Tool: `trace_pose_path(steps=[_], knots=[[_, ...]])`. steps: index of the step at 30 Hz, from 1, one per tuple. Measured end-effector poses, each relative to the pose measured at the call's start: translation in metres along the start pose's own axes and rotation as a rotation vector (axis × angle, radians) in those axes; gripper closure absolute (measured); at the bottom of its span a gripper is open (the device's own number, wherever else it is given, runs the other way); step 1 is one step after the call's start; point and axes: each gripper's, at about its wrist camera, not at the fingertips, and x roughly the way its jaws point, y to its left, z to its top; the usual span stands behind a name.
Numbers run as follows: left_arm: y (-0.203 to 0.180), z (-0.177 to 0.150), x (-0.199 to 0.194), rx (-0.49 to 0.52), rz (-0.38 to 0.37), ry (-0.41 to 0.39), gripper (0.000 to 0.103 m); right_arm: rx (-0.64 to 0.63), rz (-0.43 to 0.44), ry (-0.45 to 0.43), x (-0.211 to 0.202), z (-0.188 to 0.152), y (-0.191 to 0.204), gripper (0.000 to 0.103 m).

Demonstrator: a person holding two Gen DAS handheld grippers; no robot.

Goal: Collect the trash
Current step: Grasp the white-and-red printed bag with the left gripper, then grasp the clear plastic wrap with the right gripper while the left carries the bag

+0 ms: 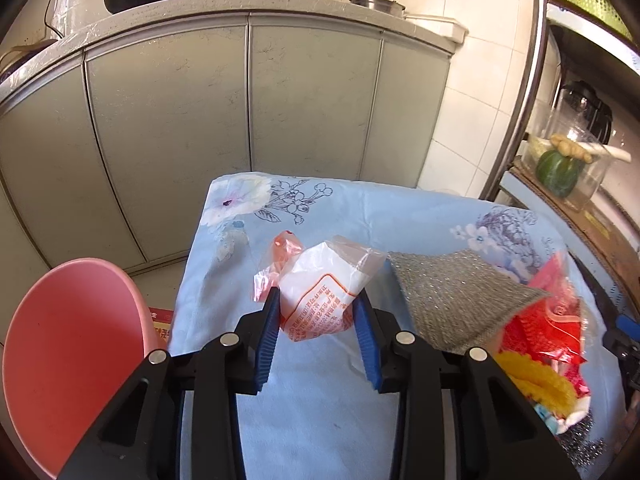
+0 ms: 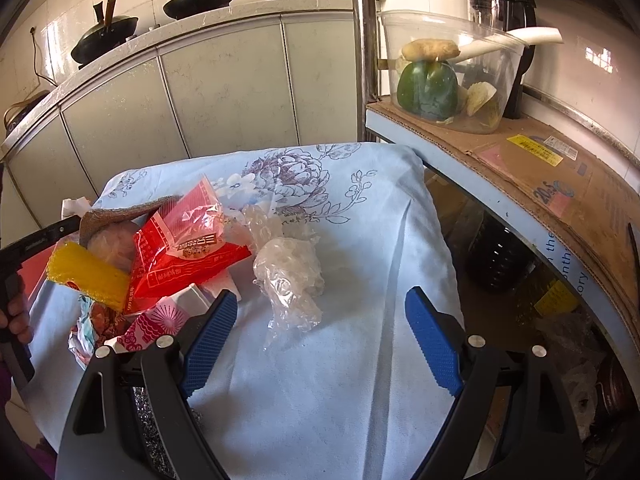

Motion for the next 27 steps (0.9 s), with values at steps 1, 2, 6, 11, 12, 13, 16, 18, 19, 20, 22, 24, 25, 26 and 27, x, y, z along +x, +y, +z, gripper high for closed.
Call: trace_pose_path(steps=[1, 2, 6, 11, 12, 13, 16, 18, 19, 20, 22, 24, 25, 26, 27], knots=[[0.000, -0.001, -0.003, -0.001, -0.009, -0.001, 0.068, 0.000, 0.009, 0.008, 0.003, 0.001, 0.000, 0.025], [0.000, -0.002, -0.006, -0.003, -0.017, -0.001, 0.068, -0.002, 0.017, 0.017, 0.006, 0.002, 0.002, 0.028], [0.001, -0.005, -0.016, -0.012, -0.037, -0.005, 0.068, -0.031, 0.021, 0.038, 0.018, 0.005, 0.009, 0.042], [0.001, -0.008, -0.026, -0.014, -0.053, -0.011, 0.068, -0.025, 0.044, 0.110, 0.036, 0.005, 0.012, 0.072], [0.001, -0.009, -0.028, -0.013, -0.054, -0.012, 0.068, -0.015, 0.053, 0.118, 0.037, 0.004, 0.012, 0.073], [0.001, -0.009, -0.030, -0.012, -0.059, -0.014, 0.068, -0.009, 0.058, 0.115, 0.036, 0.004, 0.012, 0.074], [0.001, -0.009, -0.034, -0.010, -0.066, -0.016, 0.068, -0.002, 0.069, 0.099, 0.029, 0.002, 0.013, 0.075], [0.000, -0.009, -0.036, -0.008, -0.066, -0.020, 0.068, 0.003, 0.063, 0.086, 0.024, 0.001, 0.012, 0.075], [0.000, -0.009, -0.038, -0.008, -0.069, -0.022, 0.068, 0.008, 0.060, 0.078, 0.020, 0.001, 0.011, 0.075], [-0.001, -0.009, -0.040, -0.008, -0.071, -0.024, 0.068, 0.016, 0.057, 0.070, 0.016, 0.000, 0.010, 0.075], [-0.002, -0.010, -0.043, -0.005, -0.074, -0.028, 0.068, 0.028, 0.052, 0.059, 0.010, -0.001, 0.008, 0.075], [-0.002, -0.011, -0.047, -0.003, -0.076, -0.031, 0.068, 0.039, 0.047, 0.042, 0.003, -0.001, 0.006, 0.075], [-0.002, -0.011, -0.049, -0.002, -0.076, -0.031, 0.068, 0.042, 0.045, 0.033, 0.000, -0.001, 0.005, 0.075], [-0.003, -0.012, -0.051, -0.001, -0.075, -0.032, 0.068, 0.046, 0.044, 0.023, -0.003, 0.000, 0.004, 0.075], [-0.003, -0.013, -0.053, -0.001, -0.075, -0.033, 0.068, 0.052, 0.045, 0.010, -0.008, 0.000, 0.002, 0.075]])
